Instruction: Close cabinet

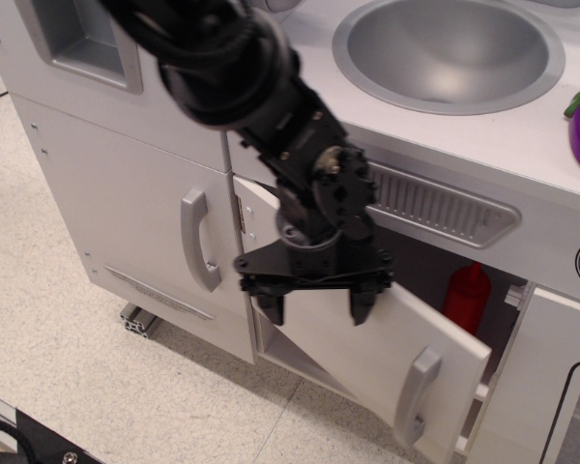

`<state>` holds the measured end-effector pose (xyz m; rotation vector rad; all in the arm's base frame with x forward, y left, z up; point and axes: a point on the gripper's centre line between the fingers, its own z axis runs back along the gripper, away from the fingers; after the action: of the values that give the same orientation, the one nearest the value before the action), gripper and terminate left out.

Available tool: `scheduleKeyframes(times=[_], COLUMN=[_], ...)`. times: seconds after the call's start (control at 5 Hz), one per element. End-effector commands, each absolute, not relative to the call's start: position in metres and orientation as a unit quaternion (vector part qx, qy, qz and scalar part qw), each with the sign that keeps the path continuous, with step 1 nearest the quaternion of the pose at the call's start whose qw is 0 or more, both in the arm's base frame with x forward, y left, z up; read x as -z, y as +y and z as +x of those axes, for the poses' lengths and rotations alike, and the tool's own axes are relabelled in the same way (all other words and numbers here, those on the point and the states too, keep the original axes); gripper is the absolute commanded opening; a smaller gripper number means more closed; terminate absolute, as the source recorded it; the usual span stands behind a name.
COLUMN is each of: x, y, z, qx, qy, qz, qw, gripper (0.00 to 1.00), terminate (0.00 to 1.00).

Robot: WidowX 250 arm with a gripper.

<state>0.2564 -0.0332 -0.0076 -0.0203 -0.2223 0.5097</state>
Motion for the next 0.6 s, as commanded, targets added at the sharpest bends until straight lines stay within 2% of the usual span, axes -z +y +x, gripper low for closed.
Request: scheduleKeyframes(times=[0.0,0.2,0.4], x=[-0.012,0.006,0.029], y=[-0.031,-0.023,-0.019], z=[0.228,0.206,0.207], qx=[-0.198,-0.165,-0.159], qy=[-0.13,-0.121,-0.119], qz=[-0.022,0.003,0.021], qw=[0.971,0.979,0.98], gripper=[1.0,1.0,1.0], terminate=[0.0,0.0,0.0])
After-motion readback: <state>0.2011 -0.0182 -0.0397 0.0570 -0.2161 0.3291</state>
